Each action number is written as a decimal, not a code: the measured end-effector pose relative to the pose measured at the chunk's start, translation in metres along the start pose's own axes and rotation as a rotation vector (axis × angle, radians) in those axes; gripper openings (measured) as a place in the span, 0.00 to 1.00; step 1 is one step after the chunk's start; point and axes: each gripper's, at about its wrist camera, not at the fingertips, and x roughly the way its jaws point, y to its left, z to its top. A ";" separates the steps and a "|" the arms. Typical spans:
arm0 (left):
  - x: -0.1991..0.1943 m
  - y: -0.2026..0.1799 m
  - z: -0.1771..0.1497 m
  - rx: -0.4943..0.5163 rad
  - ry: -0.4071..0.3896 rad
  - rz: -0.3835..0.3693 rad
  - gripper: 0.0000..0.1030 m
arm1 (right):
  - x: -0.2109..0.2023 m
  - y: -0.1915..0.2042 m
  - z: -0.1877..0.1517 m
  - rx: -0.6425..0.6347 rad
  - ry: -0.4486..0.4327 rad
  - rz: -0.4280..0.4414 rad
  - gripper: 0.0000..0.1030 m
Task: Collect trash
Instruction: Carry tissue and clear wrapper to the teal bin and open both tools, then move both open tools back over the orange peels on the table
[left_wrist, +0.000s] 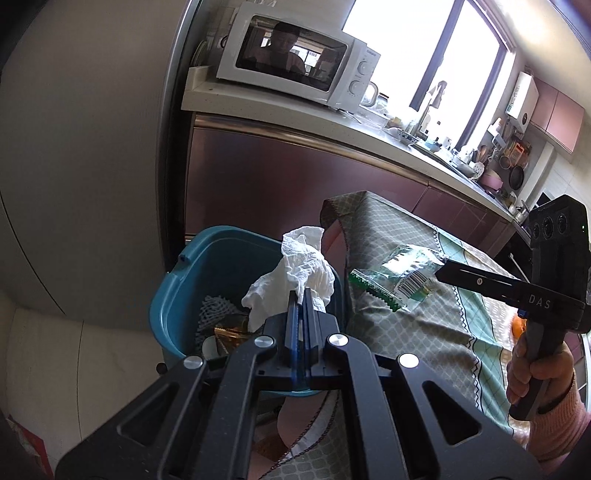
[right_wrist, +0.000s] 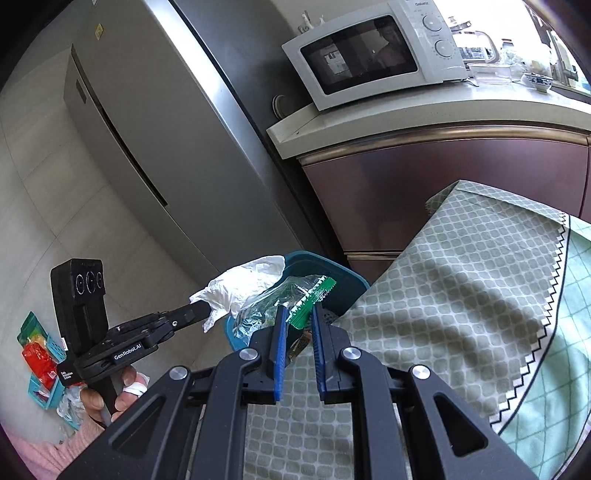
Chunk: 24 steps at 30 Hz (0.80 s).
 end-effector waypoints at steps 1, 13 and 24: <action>0.003 0.004 0.000 -0.013 0.009 -0.006 0.02 | 0.006 0.002 0.002 -0.003 0.011 -0.002 0.12; 0.050 0.034 -0.002 -0.067 0.085 0.051 0.03 | 0.073 0.011 0.012 -0.016 0.123 -0.057 0.12; 0.085 0.041 -0.010 -0.099 0.137 0.094 0.04 | 0.095 0.008 0.010 0.001 0.155 -0.087 0.26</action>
